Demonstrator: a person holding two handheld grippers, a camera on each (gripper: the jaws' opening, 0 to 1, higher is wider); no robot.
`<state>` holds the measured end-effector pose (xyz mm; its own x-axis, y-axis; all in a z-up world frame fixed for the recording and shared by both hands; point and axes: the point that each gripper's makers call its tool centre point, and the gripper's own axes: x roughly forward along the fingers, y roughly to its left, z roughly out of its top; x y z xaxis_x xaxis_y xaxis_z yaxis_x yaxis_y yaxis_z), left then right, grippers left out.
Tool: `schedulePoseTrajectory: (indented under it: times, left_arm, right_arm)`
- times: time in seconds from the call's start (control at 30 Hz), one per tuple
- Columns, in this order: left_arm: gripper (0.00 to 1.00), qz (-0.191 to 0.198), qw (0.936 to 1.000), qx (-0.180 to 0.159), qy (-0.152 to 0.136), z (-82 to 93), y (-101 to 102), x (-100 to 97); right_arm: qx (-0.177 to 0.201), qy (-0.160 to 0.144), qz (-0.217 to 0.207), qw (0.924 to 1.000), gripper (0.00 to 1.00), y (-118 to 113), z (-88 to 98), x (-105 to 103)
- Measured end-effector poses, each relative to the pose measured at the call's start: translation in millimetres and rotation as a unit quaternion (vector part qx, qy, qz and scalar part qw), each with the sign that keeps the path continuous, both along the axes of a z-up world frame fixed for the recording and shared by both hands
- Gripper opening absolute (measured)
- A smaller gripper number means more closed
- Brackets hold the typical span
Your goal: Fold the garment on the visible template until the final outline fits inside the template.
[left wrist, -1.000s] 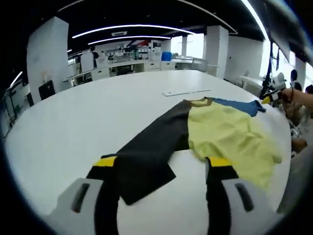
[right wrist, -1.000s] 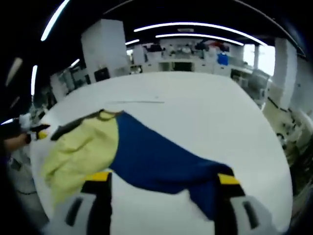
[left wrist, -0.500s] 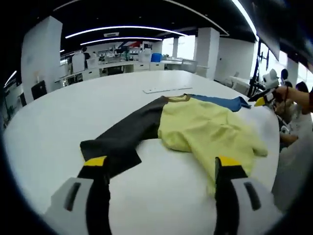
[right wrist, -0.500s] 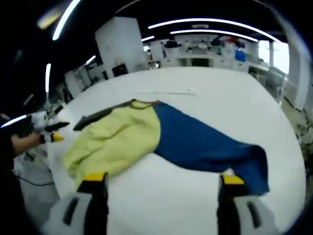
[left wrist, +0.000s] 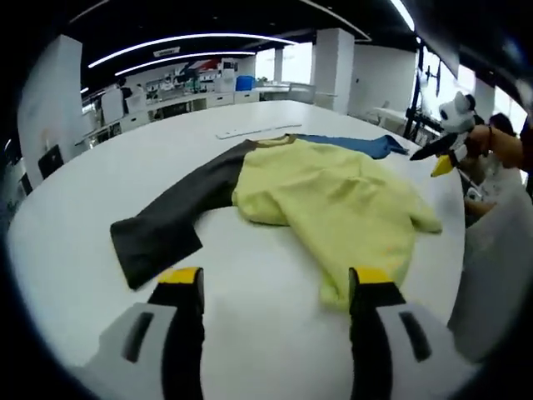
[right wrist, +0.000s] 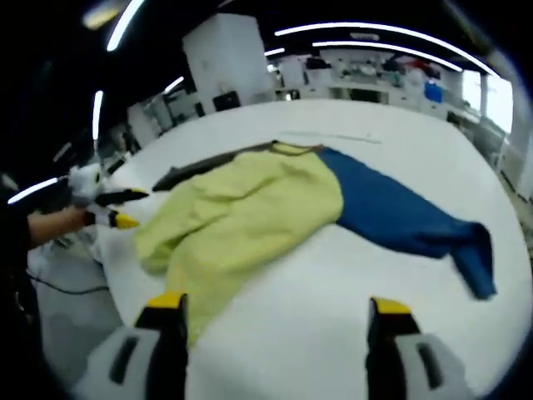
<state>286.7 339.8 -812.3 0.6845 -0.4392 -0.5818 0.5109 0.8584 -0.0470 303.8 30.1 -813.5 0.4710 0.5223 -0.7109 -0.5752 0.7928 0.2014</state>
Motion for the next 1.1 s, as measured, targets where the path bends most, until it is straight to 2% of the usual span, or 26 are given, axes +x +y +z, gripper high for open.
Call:
schedulePoseTrajectory:
  times: [0.17,0.33,0.4,0.5,0.8,0.87,1.0,1.1]
  left_arm:
    - [0.48,-0.017,0.9997,0.007,0.016,-1.9,-15,-14.9]
    - [0.39,-0.025,0.9993,0.001,0.029,-11.2,-9,-18.5]
    - [0.35,-0.025,0.9992,-0.002,0.033,-11.7,-7,-19.9]
    - [0.26,-0.028,0.9986,-0.008,0.045,-14.5,-8,-24.9]
    - [0.09,-0.052,0.9970,0.002,0.056,-22.9,-13,-29.2]
    - [0.09,-0.055,0.9965,0.003,0.062,-23.6,-19,-32.3]
    - [0.08,-0.050,0.9965,0.000,0.067,-24.8,-17,-34.1]
    - [0.08,-0.045,0.9963,-0.004,0.073,-25.7,-17,-35.0]
  right_arm:
    - [-0.003,0.009,0.008,0.9999,0.83,16,-6.9,-19]
    - [-0.007,0.007,0.016,0.9998,0.75,30,-6.4,-33]
    - [-0.010,0.008,0.021,0.9997,0.72,37,-7.4,-45]
    - [-0.018,0.009,0.038,0.9991,0.66,45,-11.8,-53]
    - [-0.035,0.037,0.046,0.9976,0.34,50,-28.3,-73]
    - [-0.041,0.034,0.043,0.9976,0.29,51,-28.8,-75]
    - [-0.050,0.037,0.039,0.9973,0.23,54,-29.1,-76]
    - [-0.067,0.035,0.052,0.9958,0.18,55,-30.0,-78]
